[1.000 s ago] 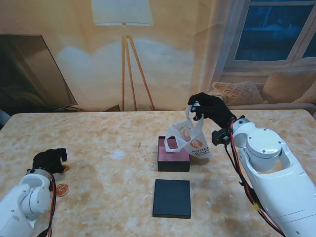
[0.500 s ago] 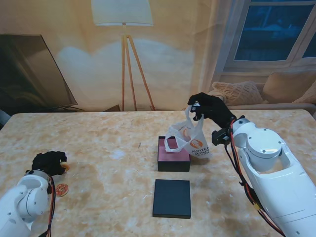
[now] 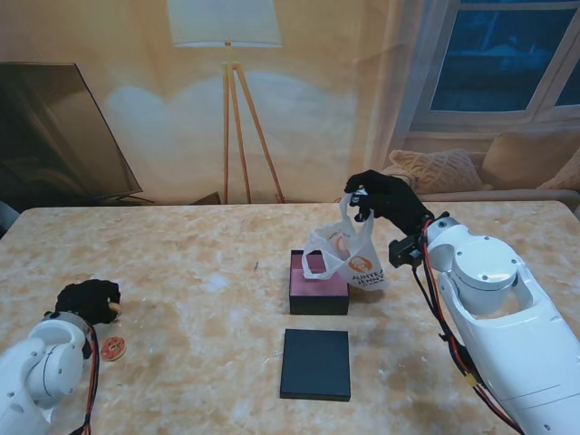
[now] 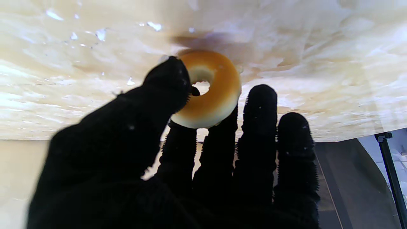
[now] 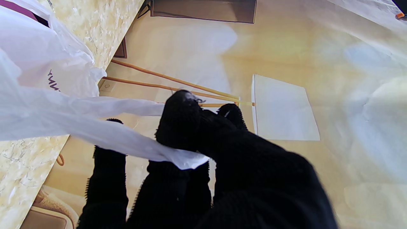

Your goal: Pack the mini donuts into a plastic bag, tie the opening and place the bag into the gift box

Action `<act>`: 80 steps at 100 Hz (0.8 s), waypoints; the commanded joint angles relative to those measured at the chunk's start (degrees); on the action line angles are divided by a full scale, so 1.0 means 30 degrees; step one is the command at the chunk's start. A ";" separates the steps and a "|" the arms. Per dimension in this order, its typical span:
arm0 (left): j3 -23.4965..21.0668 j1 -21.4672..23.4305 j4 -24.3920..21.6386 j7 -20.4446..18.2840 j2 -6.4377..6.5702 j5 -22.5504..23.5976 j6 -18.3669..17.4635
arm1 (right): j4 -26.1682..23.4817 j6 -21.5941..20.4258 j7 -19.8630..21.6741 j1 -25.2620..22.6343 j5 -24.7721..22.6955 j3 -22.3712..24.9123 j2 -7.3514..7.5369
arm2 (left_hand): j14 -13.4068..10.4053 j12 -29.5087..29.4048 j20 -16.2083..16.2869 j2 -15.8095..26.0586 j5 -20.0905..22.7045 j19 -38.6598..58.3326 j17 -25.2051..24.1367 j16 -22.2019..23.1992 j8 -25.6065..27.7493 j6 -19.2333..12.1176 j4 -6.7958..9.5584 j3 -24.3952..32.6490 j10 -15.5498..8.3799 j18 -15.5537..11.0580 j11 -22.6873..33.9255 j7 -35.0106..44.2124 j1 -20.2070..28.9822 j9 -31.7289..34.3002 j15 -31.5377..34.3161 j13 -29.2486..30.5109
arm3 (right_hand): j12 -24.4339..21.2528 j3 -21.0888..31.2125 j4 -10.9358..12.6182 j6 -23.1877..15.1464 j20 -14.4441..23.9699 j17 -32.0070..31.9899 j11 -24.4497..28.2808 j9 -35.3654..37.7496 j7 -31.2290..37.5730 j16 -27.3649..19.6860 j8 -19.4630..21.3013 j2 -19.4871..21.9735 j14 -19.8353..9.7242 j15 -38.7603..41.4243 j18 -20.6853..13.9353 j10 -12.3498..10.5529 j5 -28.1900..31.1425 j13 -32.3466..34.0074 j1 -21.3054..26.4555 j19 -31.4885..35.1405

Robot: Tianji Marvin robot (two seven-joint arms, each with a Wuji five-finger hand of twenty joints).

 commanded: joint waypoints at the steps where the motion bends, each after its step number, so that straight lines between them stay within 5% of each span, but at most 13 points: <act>1: -0.0092 0.0220 -0.0225 -0.0399 0.0037 0.0173 0.0057 | -0.0058 0.0047 0.0225 -0.0192 0.0054 -0.0019 -0.0121 | -0.0172 0.0329 -0.0277 -0.0394 0.0383 0.0134 0.0136 -0.0435 -0.0127 0.0178 0.0393 0.0681 0.0217 0.0282 -0.0304 -0.0512 0.0647 0.0284 -0.0437 0.0427 | 0.0348 0.1227 0.0328 -0.0638 0.0306 0.0060 0.1196 0.0708 0.0240 0.0175 0.0078 0.0572 -0.0811 0.0473 -0.0229 -0.1811 0.0309 0.0193 0.1096 0.0353; 47: -0.0560 0.0710 -0.1243 -0.1306 0.0157 0.1188 0.0013 | -0.0036 0.0007 0.0254 -0.0170 0.0065 -0.0004 -0.0114 | -0.0048 0.0810 -0.1323 0.1113 0.0365 0.0487 0.1200 -0.1176 0.0278 0.0197 0.0842 -0.2099 0.0463 0.0316 -0.0490 0.0410 0.1751 0.0650 -0.0965 0.1371 | 0.0327 0.1209 0.0323 -0.0656 0.0316 0.0101 0.1185 0.0695 0.0236 0.0174 0.0090 0.0562 -0.0796 0.0469 -0.0263 -0.1751 0.0312 0.0191 0.1104 0.0379; 80: -0.0161 0.0369 -0.0889 -0.1016 0.0142 0.1039 0.0041 | -0.0033 -0.0035 0.0225 -0.0183 0.0009 0.0001 -0.0113 | 0.0314 0.2318 -0.0436 0.2222 0.1506 0.1842 0.1809 0.0014 -0.0147 0.0530 0.1238 -0.2523 0.0901 0.0925 -0.0152 0.2711 0.2384 0.2743 0.1013 0.2756 | 0.0321 0.1180 0.0317 -0.0669 0.0324 0.0166 0.1170 0.0696 0.0244 0.0170 0.0098 0.0571 -0.0811 0.0468 -0.0263 -0.1781 0.0311 0.0210 0.1110 0.0407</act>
